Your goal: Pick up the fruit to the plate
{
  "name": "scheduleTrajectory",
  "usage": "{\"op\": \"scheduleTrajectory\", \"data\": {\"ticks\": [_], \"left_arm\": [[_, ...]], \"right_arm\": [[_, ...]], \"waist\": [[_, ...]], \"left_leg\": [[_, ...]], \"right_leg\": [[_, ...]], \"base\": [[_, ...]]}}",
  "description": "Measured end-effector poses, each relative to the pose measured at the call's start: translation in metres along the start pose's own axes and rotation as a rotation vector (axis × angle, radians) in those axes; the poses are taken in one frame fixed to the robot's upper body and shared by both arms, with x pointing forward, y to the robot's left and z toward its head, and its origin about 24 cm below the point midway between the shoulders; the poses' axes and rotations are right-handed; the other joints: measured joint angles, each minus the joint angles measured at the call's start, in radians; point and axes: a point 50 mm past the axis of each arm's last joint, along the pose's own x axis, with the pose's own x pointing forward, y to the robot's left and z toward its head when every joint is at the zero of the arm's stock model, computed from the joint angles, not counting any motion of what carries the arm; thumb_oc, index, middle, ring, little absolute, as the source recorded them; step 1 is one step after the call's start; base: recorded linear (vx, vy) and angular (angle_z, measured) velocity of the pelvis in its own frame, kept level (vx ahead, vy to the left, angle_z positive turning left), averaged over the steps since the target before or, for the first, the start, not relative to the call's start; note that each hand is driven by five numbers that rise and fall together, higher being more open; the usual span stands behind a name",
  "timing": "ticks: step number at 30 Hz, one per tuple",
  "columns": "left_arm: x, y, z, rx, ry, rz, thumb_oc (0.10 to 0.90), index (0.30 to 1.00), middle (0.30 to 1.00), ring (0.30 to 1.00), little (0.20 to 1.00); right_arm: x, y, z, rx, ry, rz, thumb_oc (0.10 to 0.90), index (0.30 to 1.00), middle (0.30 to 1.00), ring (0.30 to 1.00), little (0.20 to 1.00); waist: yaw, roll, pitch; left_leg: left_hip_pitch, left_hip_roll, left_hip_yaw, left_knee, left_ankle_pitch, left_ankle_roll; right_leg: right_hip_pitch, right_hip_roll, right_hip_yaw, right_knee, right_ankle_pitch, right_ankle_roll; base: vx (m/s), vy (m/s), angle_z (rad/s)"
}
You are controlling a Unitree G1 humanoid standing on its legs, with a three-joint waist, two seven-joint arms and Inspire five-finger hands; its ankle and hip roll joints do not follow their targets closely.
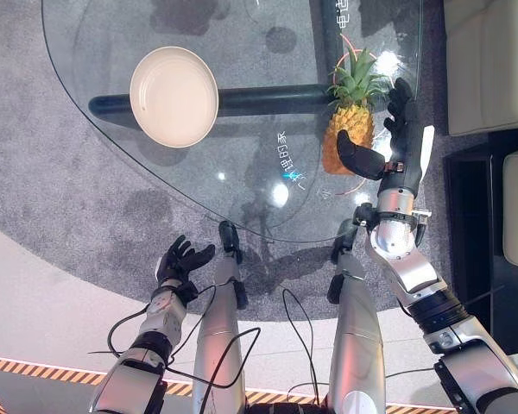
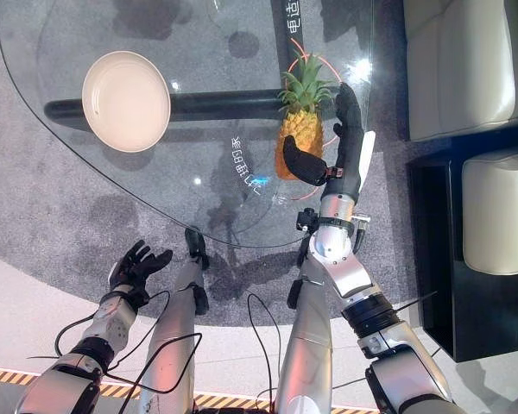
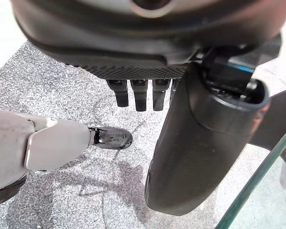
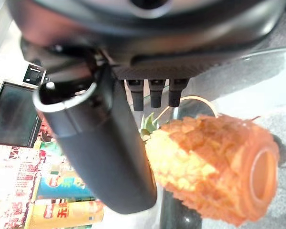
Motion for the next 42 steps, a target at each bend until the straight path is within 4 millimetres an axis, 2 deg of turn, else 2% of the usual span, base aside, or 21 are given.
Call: {"op": "scheduleTrajectory", "data": {"ticks": [15,28,42], "left_arm": [[0.0,-0.001,0.0,0.001,0.001,-0.002,0.8,0.9,0.9,0.9,0.9],[0.0,-0.005,0.003,0.0,-0.008,-0.019,0.8,0.9,0.9,0.9,0.9],[0.0,-0.01,0.002,0.022,-0.004,-0.042,0.8,0.9,0.9,0.9,0.9]], "right_arm": [[-0.001,0.001,-0.008,0.053,0.092,-0.018,0.8,0.9,0.9,0.9,0.9],[-0.015,0.024,-0.02,0.025,0.173,0.146,0.8,0.9,0.9,0.9,0.9],[-0.016,0.025,-0.022,-0.002,0.185,0.165,0.8,0.9,0.9,0.9,0.9]], "waist": [[-0.001,0.0,0.0],[0.001,0.0,0.0],[-0.001,0.0,0.0]], "left_leg": [[0.0,0.0,0.0,0.0,0.0,0.0],[-0.003,0.0,-0.003,0.0,0.0,0.0],[-0.005,0.0,-0.004,0.0,0.0,0.0]], "right_leg": [[0.0,0.0,0.0,0.0,0.0,0.0],[0.0,-0.001,-0.003,0.0,-0.001,0.001],[-0.001,0.0,-0.004,0.0,-0.002,0.001]], "base": [[0.0,0.0,0.0],[0.0,0.0,0.0],[0.0,0.0,0.0]]}}
